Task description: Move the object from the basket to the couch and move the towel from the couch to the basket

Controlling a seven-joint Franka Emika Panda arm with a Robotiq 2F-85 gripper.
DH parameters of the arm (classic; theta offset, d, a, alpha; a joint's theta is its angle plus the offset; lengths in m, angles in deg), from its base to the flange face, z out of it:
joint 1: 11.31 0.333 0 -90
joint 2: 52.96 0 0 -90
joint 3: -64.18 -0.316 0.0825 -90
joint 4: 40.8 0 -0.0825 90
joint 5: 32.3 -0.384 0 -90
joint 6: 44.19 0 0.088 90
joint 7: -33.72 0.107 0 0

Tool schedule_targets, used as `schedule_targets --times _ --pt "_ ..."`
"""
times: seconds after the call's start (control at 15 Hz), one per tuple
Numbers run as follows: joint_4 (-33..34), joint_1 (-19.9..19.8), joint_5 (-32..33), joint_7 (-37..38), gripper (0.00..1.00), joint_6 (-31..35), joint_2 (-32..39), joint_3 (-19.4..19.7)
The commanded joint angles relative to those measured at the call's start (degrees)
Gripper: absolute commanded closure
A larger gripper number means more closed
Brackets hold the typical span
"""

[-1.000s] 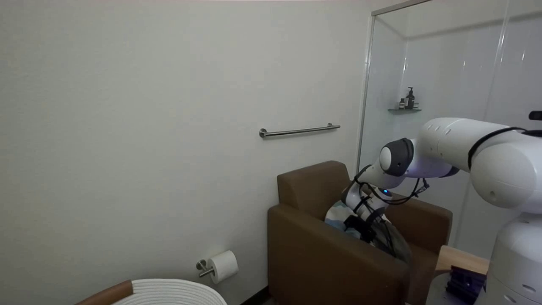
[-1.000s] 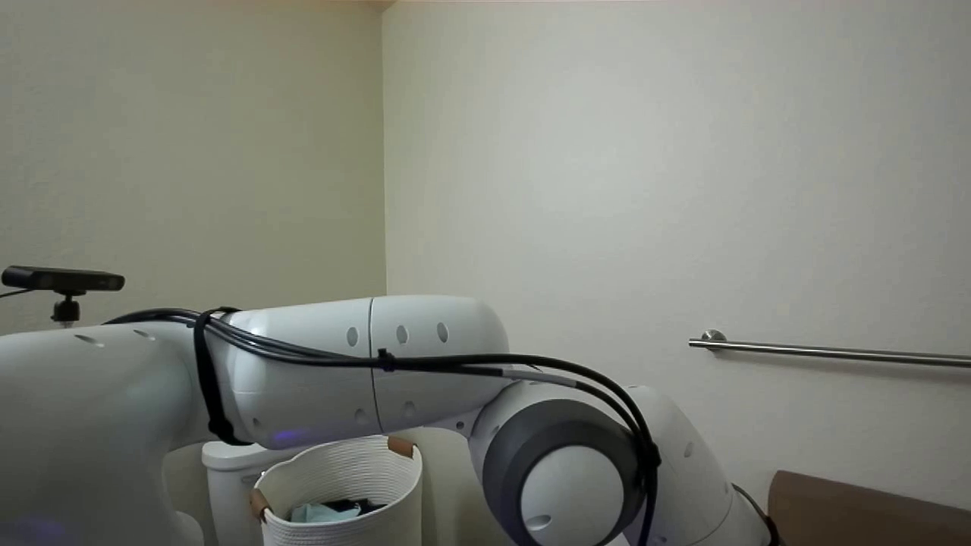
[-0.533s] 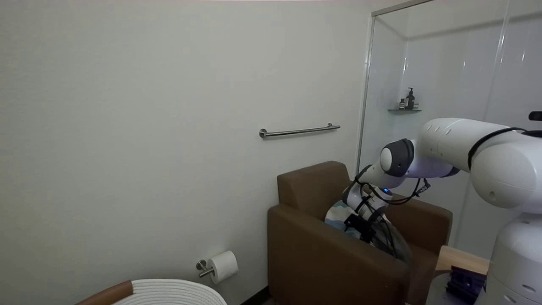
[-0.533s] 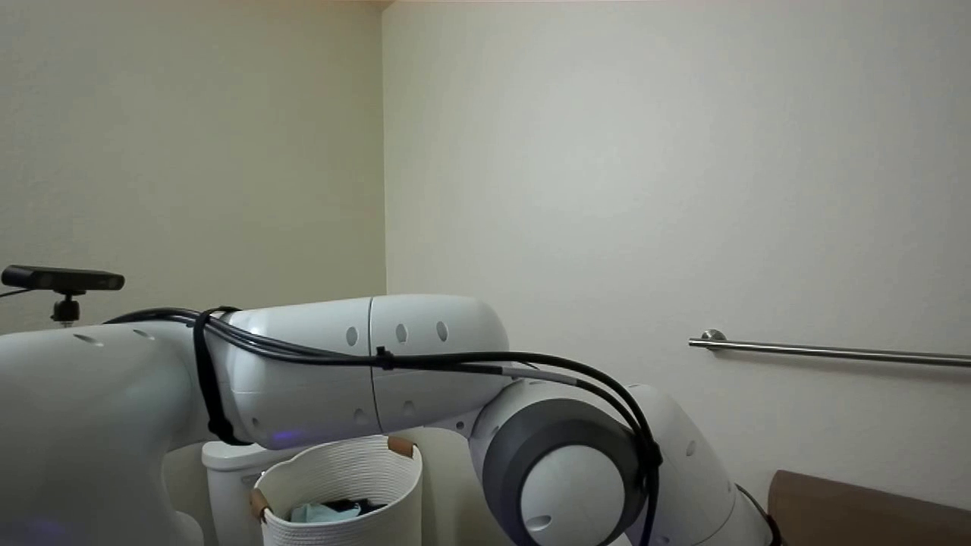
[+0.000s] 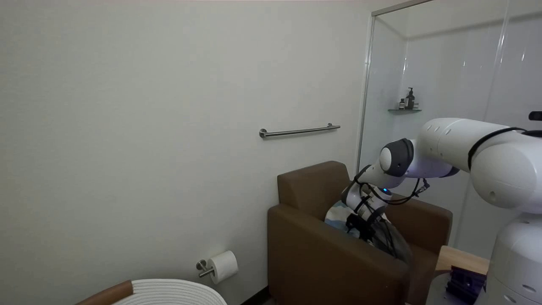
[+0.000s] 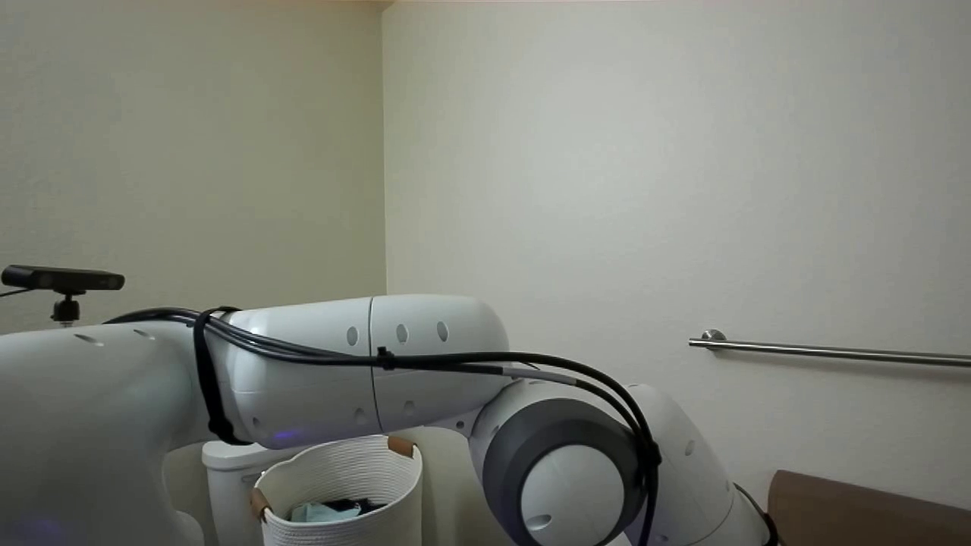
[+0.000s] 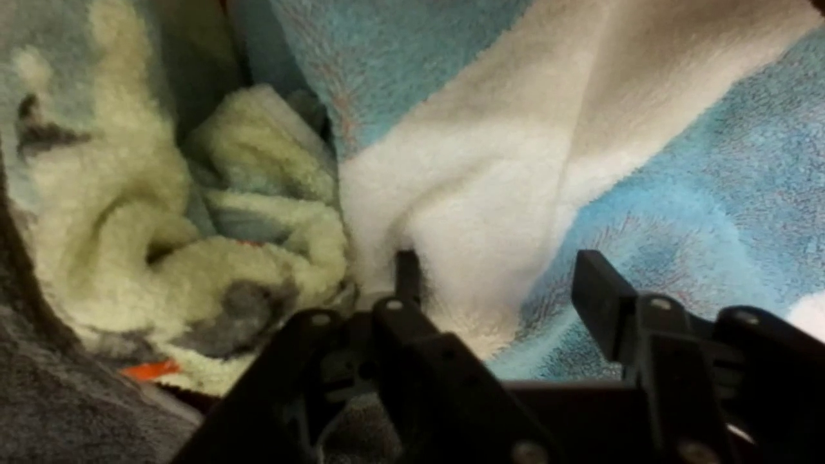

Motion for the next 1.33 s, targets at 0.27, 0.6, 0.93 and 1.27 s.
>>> schedule_targets --times 0.27,0.6,0.93,1.27 --pt "-0.8 -0.3 3.0 2.6 0.93 -0.9 0.0 0.7" --pt "-0.6 -0.7 4.6 3.1 0.97 -3.0 0.1 0.9" --pt "3.6 -2.6 6.2 2.0 0.94 -8.6 0.0 -0.7" --pt "6.7 -7.9 2.1 -7.2 0.96 -9.2 -1.3 -8.7"
